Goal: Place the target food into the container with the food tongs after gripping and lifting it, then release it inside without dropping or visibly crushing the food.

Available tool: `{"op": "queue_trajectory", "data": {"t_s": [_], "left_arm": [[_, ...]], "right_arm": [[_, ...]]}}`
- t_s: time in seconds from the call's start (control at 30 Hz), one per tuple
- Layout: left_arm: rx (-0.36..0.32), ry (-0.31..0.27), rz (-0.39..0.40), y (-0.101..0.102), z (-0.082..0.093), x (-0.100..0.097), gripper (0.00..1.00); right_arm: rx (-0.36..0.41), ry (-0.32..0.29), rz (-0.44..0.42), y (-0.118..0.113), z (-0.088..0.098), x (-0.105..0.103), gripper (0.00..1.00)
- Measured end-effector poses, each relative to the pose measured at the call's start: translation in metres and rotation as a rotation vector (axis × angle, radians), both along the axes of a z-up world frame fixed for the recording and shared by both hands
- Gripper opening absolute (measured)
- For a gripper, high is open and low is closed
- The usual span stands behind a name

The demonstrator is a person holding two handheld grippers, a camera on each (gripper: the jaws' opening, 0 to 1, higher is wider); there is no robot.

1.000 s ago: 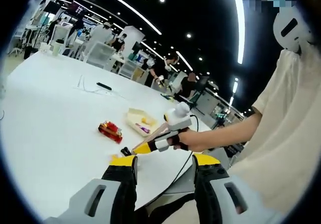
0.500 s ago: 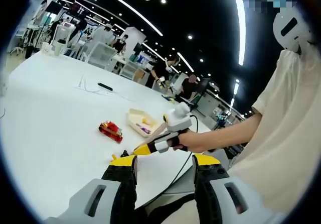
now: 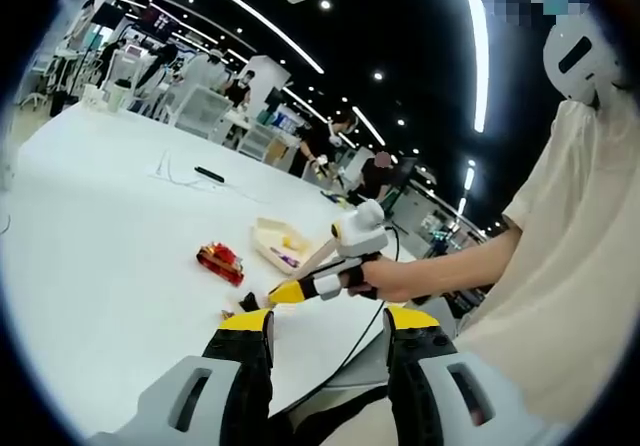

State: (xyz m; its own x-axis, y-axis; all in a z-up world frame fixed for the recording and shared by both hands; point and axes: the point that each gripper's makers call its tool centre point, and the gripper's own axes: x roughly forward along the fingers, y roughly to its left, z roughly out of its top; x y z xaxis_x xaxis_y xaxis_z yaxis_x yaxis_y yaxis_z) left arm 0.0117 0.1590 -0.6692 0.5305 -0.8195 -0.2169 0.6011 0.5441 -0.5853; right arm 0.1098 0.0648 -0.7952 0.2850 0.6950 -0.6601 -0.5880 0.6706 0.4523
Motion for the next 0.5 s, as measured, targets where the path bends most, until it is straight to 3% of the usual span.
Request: {"op": "queue_trajectory", "data": {"t_s": [0.5], "left_arm": [[-0.009, -0.006, -0.003, -0.004, 0.001, -0.002, 0.44]], "right_arm": [[0.063, -0.028, -0.044, -0.003, 0.028, 0.01, 0.08]]}}
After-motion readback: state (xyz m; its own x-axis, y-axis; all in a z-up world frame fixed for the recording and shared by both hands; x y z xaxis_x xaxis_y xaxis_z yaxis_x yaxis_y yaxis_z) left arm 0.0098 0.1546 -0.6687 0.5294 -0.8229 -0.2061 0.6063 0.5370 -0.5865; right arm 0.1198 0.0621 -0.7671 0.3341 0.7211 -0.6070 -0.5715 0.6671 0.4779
